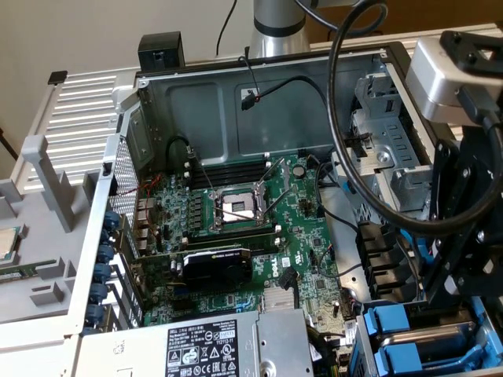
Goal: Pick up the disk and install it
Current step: 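Insert the first disk wire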
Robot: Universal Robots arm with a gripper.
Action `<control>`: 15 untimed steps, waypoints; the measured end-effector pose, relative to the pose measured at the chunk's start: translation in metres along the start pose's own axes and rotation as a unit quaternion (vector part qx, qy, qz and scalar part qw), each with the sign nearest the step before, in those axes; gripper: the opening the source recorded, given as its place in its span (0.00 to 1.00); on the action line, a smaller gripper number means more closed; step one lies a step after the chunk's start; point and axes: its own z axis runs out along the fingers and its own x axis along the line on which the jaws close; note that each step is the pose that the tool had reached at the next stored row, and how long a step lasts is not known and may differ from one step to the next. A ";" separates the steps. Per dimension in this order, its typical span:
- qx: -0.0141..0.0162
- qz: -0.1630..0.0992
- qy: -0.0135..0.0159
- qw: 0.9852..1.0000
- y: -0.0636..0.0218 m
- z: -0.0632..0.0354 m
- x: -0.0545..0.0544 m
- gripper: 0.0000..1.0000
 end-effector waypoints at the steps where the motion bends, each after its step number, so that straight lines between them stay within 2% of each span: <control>1: 0.000 0.000 0.000 1.000 0.0000 0.0000 0.000 0.17; 9: 0.003 0.005 -0.001 1.000 0.0013 0.0005 0.000 0.17; 15: 0.002 0.024 -0.004 1.000 0.0016 0.0007 0.000 0.17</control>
